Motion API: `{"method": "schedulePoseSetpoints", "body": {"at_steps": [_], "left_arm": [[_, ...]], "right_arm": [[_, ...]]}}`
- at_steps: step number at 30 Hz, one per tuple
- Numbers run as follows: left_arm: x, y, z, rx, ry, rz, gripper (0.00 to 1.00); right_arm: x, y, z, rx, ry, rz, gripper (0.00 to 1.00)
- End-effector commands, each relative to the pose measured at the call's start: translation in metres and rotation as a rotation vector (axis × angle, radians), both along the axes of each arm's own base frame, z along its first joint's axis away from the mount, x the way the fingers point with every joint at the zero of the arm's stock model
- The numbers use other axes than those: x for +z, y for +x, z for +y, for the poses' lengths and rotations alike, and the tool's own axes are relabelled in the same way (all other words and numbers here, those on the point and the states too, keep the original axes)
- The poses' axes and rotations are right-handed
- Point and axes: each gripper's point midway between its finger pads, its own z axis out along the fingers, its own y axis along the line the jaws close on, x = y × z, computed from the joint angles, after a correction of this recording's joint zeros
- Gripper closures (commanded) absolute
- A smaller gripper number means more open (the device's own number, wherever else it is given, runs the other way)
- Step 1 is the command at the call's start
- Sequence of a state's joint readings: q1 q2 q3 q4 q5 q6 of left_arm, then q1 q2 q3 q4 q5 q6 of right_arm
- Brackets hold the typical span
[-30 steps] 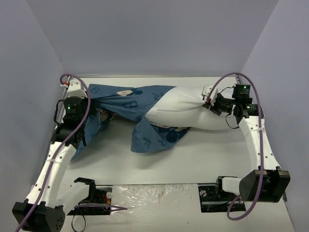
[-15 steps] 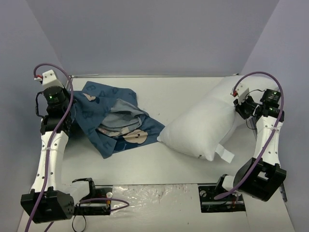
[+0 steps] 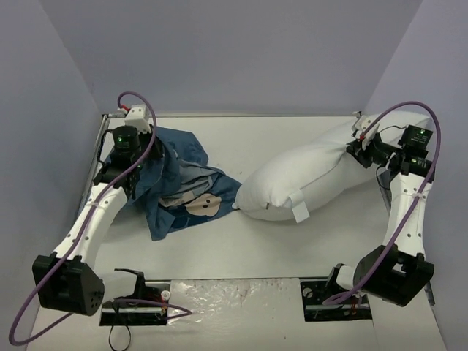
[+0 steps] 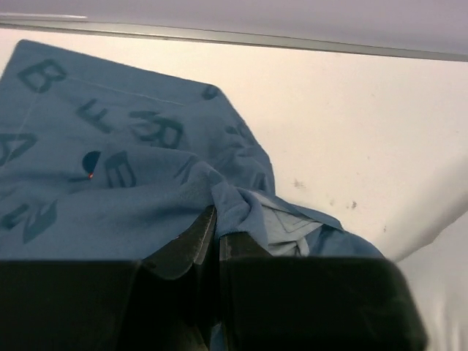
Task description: Remove the pillowcase from the pillow
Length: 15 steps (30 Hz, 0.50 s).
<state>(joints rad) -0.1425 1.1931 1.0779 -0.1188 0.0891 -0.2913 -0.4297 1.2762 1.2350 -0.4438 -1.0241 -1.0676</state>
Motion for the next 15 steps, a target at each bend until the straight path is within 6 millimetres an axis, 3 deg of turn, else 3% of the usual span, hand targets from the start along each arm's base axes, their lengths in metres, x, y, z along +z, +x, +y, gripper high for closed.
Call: {"method": "schedulePoseSetpoints", "body": {"at_steps": [1, 3, 6, 9, 10, 11, 12, 13, 15], "left_arm": [[0.069, 0.018, -0.021, -0.088, -0.034, -0.185, 0.98], [0.089, 0.032, -0.031, -0.116, -0.031, -0.216, 0.98], [0.087, 0.050, -0.051, -0.153, -0.019, -0.192, 0.98], [0.047, 0.064, -0.071, -0.181, -0.029, -0.098, 0.98], [0.031, 0.068, -0.079, -0.189, -0.052, -0.062, 0.98], [0.014, 0.066, -0.087, -0.206, -0.060, -0.031, 0.98], [0.007, 0.070, -0.094, -0.217, -0.073, -0.035, 0.98], [-0.001, 0.069, -0.100, -0.223, -0.082, -0.020, 0.98], [-0.018, 0.069, -0.111, -0.244, -0.082, 0.013, 0.98]], "right_arm": [[0.112, -0.009, 0.045, 0.253, 0.018, -0.333, 1.00], [0.137, -0.018, 0.055, 0.297, 0.031, -0.379, 1.00], [0.158, -0.035, 0.071, 0.370, 0.069, -0.410, 1.00], [0.147, -0.042, 0.076, 0.376, 0.086, -0.390, 1.00], [0.136, -0.040, 0.072, 0.346, 0.072, -0.374, 1.00], [0.111, -0.040, 0.069, 0.318, 0.070, -0.333, 1.00], [0.098, -0.036, 0.062, 0.314, -0.012, -0.364, 1.00], [0.056, -0.041, 0.057, 0.282, -0.060, -0.235, 1.00], [0.006, -0.053, 0.062, 0.336, -0.168, -0.114, 1.00]]}}
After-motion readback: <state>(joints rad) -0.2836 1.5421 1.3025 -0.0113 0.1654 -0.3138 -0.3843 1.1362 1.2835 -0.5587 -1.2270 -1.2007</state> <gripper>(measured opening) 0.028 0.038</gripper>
